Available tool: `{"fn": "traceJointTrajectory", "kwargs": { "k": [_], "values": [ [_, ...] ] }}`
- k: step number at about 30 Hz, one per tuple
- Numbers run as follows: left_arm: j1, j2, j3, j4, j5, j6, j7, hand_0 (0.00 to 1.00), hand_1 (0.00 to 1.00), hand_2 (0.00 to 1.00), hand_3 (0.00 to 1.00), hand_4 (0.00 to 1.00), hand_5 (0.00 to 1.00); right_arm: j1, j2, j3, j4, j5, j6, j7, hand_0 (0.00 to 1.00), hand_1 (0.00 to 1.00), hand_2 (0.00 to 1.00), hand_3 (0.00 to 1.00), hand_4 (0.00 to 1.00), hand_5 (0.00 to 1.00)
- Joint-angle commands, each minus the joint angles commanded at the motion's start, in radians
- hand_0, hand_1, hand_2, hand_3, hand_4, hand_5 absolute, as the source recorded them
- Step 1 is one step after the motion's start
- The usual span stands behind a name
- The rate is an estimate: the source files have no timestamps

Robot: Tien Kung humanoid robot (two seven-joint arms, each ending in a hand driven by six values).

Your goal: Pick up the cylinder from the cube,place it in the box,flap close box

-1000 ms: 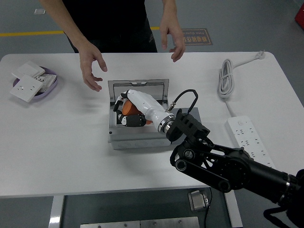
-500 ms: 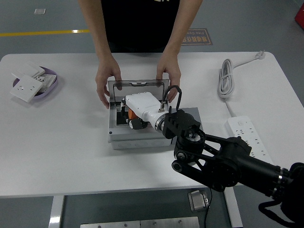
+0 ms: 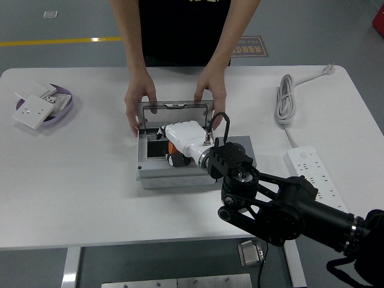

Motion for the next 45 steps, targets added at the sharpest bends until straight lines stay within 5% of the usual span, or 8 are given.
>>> {"fn": "traceJointTrajectory", "kwargs": {
  "k": [9, 20, 27, 28, 37, 45],
  "values": [
    [-0.001, -0.001, -0.008, -0.002, 0.007, 0.000, 0.000, 0.565, 0.610, 0.573, 0.598, 0.706, 0.178, -0.016, -0.027, 0.028, 0.056, 0.069, -0.023, 0.025, 0.885, 0.753, 0.766, 0.807, 0.714, 0.181],
    [-0.001, 0.001, -0.003, -0.001, 0.003, 0.000, 0.001, 0.566, 0.611, 0.572, 0.598, 0.707, 0.181, 0.041, -0.185, 0.166, 0.225, 0.451, -0.002, 0.107, 0.856, 0.736, 0.744, 0.782, 0.725, 0.201],
    [-0.005, 0.008, -0.001, -0.003, 0.005, 0.000, 0.000, 0.566, 0.611, 0.573, 0.599, 0.707, 0.181, 0.177, -0.220, 0.162, 0.143, 0.689, 0.020, 0.110, 0.818, 0.721, 0.731, 0.755, 0.724, 0.205],
    [-0.005, 0.008, 0.001, -0.003, 0.003, 0.000, 0.000, 0.566, 0.611, 0.573, 0.597, 0.707, 0.182, 0.194, -0.217, 0.152, 0.124, 0.715, 0.022, 0.113, 0.750, 0.680, 0.697, 0.710, 0.720, 0.218],
    [-0.011, 0.012, 0.013, -0.003, -0.004, 0.000, 0.000, 0.566, 0.610, 0.572, 0.597, 0.706, 0.182, 0.311, -0.170, 0.019, -0.061, 0.902, 0.005, 0.149, 0.722, 0.662, 0.675, 0.712, 0.720, 0.216],
    [-0.010, 0.009, 0.017, -0.001, -0.009, 0.000, 0.000, 0.566, 0.611, 0.572, 0.597, 0.705, 0.180, 0.296, -0.217, -0.050, -0.012, 0.872, -0.009, 0.141, 0.706, 0.653, 0.665, 0.710, 0.715, 0.222]
  ]
}}
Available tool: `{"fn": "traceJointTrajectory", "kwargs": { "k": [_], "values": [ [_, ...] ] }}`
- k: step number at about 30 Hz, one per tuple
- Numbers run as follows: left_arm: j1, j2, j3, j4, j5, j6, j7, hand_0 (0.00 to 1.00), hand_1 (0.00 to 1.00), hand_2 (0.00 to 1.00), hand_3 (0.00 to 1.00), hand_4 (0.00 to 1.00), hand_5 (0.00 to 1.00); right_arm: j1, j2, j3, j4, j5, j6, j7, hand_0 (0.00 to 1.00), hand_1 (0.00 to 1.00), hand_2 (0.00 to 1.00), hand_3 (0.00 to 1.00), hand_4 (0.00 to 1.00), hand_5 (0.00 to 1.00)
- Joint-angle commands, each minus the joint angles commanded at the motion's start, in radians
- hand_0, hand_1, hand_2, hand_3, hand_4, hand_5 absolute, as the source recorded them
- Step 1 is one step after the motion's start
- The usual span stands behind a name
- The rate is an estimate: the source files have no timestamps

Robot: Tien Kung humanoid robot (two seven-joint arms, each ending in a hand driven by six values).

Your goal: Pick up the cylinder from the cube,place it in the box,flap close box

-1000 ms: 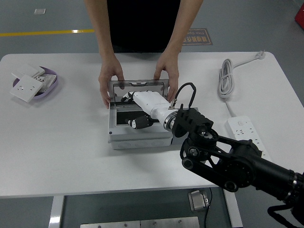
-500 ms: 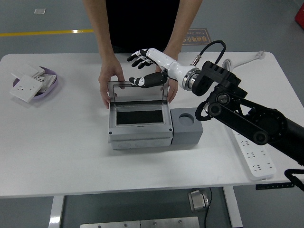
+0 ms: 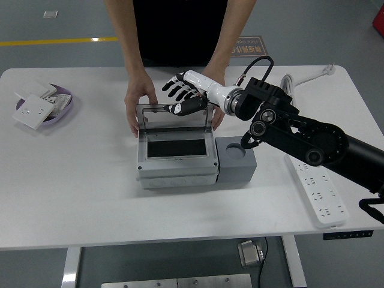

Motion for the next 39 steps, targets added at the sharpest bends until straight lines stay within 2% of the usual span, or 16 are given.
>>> {"fn": "traceJointTrajectory", "kwargs": {
  "k": [7, 13, 18, 23, 24, 25, 27, 34, 36, 38, 39],
  "values": [
    [0.004, -0.002, -0.006, 0.002, 0.003, 0.000, -0.001, 0.566, 0.610, 0.573, 0.597, 0.706, 0.181, -0.039, -0.060, -0.025, 0.144, -0.093, -0.026, -0.030, 0.696, 0.650, 0.662, 0.710, 0.704, 0.234],
    [0.007, -0.005, -0.028, 0.000, 0.025, 0.000, -0.001, 0.566, 0.610, 0.573, 0.597, 0.706, 0.181, -0.081, -0.052, -0.068, 0.263, -0.217, -0.004, -0.073, 0.698, 0.652, 0.662, 0.711, 0.698, 0.236],
    [0.009, -0.008, -0.045, -0.002, 0.042, 0.000, -0.001, 0.566, 0.610, 0.573, 0.597, 0.706, 0.181, -0.150, -0.028, -0.077, 0.293, -0.306, -0.006, -0.091, 0.698, 0.652, 0.662, 0.711, 0.698, 0.236],
    [0.012, -0.011, -0.044, 0.000, 0.041, 0.001, -0.001, 0.567, 0.610, 0.572, 0.597, 0.706, 0.180, -0.205, -0.020, -0.053, 0.278, -0.345, -0.018, -0.088, 0.708, 0.659, 0.675, 0.719, 0.695, 0.240],
    [0.013, -0.011, -0.043, 0.000, 0.041, 0.001, -0.001, 0.567, 0.610, 0.572, 0.597, 0.706, 0.180, -0.211, -0.024, -0.040, 0.275, -0.348, -0.019, -0.087, 0.708, 0.659, 0.675, 0.719, 0.695, 0.240],
    [0.013, -0.011, -0.043, 0.000, 0.041, 0.001, -0.001, 0.566, 0.610, 0.572, 0.597, 0.705, 0.180, -0.216, -0.030, -0.025, 0.275, -0.349, -0.021, -0.084, 0.731, 0.679, 0.704, 0.734, 0.672, 0.290],
    [0.013, -0.010, -0.045, 0.000, 0.042, 0.001, -0.001, 0.566, 0.610, 0.572, 0.597, 0.705, 0.180, -0.227, -0.051, 0.013, 0.282, -0.349, -0.023, -0.078, 0.731, 0.679, 0.704, 0.734, 0.672, 0.290],
    [0.018, -0.010, -0.047, 0.001, 0.039, 0.000, -0.001, 0.566, 0.610, 0.572, 0.597, 0.705, 0.179, -0.318, -0.189, 0.205, 0.398, -0.321, -0.012, -0.044, 0.737, 0.679, 0.701, 0.730, 0.666, 0.303],
    [0.020, -0.011, -0.045, 0.002, 0.036, 0.000, -0.001, 0.566, 0.610, 0.572, 0.597, 0.705, 0.179, -0.356, -0.220, 0.272, 0.402, -0.291, -0.016, -0.014, 0.737, 0.679, 0.701, 0.730, 0.666, 0.303],
    [0.020, -0.012, -0.041, 0.003, 0.031, 0.000, -0.001, 0.566, 0.610, 0.572, 0.597, 0.705, 0.179, -0.394, -0.228, 0.333, 0.382, -0.262, -0.025, 0.019, 0.733, 0.678, 0.695, 0.719, 0.661, 0.298],
    [0.019, -0.012, -0.040, 0.003, 0.030, 0.000, -0.001, 0.566, 0.610, 0.572, 0.597, 0.705, 0.179, -0.416, -0.217, 0.371, 0.360, -0.246, -0.031, 0.040, 0.733, 0.678, 0.695, 0.719, 0.661, 0.298]
  ]
}}
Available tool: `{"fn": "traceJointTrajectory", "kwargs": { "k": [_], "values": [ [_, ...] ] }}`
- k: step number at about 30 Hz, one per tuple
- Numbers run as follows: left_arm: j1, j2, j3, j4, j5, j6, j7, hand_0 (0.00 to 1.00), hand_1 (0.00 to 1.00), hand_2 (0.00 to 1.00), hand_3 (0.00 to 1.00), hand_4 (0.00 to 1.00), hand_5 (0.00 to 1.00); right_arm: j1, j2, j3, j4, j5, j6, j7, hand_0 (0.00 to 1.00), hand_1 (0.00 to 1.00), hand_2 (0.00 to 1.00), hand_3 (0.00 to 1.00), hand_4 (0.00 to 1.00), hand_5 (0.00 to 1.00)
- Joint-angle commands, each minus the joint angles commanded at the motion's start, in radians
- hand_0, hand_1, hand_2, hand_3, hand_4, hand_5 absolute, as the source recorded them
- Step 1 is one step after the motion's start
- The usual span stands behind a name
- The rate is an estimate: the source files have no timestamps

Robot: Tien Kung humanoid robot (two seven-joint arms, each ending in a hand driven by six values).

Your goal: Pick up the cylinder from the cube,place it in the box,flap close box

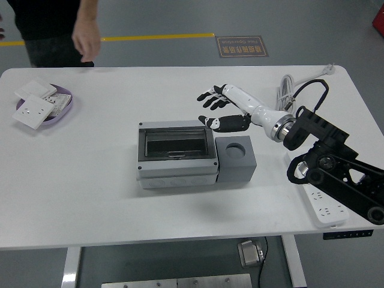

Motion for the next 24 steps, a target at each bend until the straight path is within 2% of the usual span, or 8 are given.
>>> {"fn": "traceJointTrajectory", "kwargs": {
  "k": [8, 10, 13, 16, 24],
  "values": [
    [-0.001, -0.006, -0.002, 0.001, 0.002, 0.000, 0.000, 0.566, 0.610, 0.572, 0.597, 0.705, 0.180, -0.166, 0.145, 0.255, -0.193, 0.164, -0.033, 0.158, 0.719, 0.664, 0.676, 0.704, 0.668, 0.290],
    [-0.002, -0.008, -0.003, 0.001, 0.003, -0.001, 0.000, 0.566, 0.610, 0.572, 0.597, 0.706, 0.179, -0.208, 0.168, 0.310, -0.240, 0.211, -0.048, 0.197, 0.704, 0.656, 0.669, 0.691, 0.659, 0.298],
    [-0.004, -0.008, -0.006, 0.001, 0.006, -0.001, 0.000, 0.566, 0.610, 0.572, 0.597, 0.706, 0.179, -0.255, 0.171, 0.378, -0.297, 0.273, -0.062, 0.230, 0.704, 0.656, 0.669, 0.691, 0.659, 0.298],
    [-0.007, -0.007, -0.008, 0.001, 0.012, -0.002, 0.000, 0.566, 0.610, 0.572, 0.598, 0.706, 0.179, -0.279, 0.168, 0.420, -0.321, 0.309, -0.072, 0.244, 0.700, 0.673, 0.674, 0.682, 0.654, 0.304],
    [-0.020, 0.003, -0.050, -0.005, 0.056, -0.002, 0.001, 0.566, 0.610, 0.572, 0.598, 0.707, 0.181, -0.314, 0.156, 0.471, -0.292, 0.312, -0.093, 0.277, 0.697, 0.675, 0.679, 0.674, 0.662, 0.303]
  ]
}}
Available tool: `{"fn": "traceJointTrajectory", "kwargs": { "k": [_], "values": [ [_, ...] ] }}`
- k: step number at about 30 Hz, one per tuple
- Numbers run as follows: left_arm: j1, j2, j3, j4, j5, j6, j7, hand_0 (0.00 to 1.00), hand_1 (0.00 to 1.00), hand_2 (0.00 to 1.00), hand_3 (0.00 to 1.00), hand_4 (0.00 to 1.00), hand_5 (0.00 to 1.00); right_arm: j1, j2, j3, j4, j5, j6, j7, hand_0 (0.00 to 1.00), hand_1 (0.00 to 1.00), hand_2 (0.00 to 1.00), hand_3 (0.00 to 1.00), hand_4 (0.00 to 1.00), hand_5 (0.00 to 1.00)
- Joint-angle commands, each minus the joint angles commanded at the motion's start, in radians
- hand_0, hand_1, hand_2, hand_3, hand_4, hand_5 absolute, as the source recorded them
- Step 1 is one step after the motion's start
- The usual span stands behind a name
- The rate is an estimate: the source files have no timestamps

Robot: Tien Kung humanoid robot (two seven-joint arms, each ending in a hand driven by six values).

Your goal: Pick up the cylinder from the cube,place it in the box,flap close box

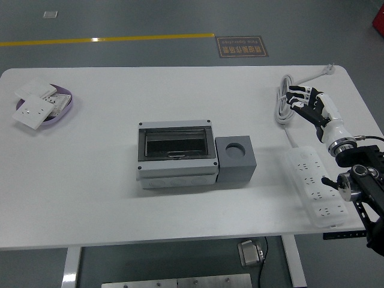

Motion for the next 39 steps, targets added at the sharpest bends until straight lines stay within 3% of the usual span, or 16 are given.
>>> {"fn": "traceJointTrajectory", "kwargs": {
  "k": [5, 15, 39],
  "values": [
    [-0.005, 0.008, 0.003, 0.001, -0.001, -0.001, 0.002, 0.566, 0.611, 0.573, 0.598, 0.706, 0.181, -0.007, -0.014, 0.027, 0.018, 0.007, -0.005, 0.023, 0.699, 0.678, 0.679, 0.669, 0.661, 0.310],
    [-0.008, 0.017, 0.018, 0.002, -0.016, -0.001, 0.002, 0.566, 0.610, 0.572, 0.598, 0.706, 0.181, -0.003, -0.003, 0.069, 0.020, 0.007, -0.011, 0.031, 0.702, 0.675, 0.678, 0.666, 0.662, 0.305],
    [0.019, 0.003, 0.100, 0.016, -0.121, -0.002, 0.000, 0.566, 0.611, 0.573, 0.598, 0.707, 0.183, 0.031, -0.013, 0.048, 0.011, 0.018, -0.005, 0.030, 0.704, 0.673, 0.673, 0.666, 0.667, 0.270]
  ]
}}
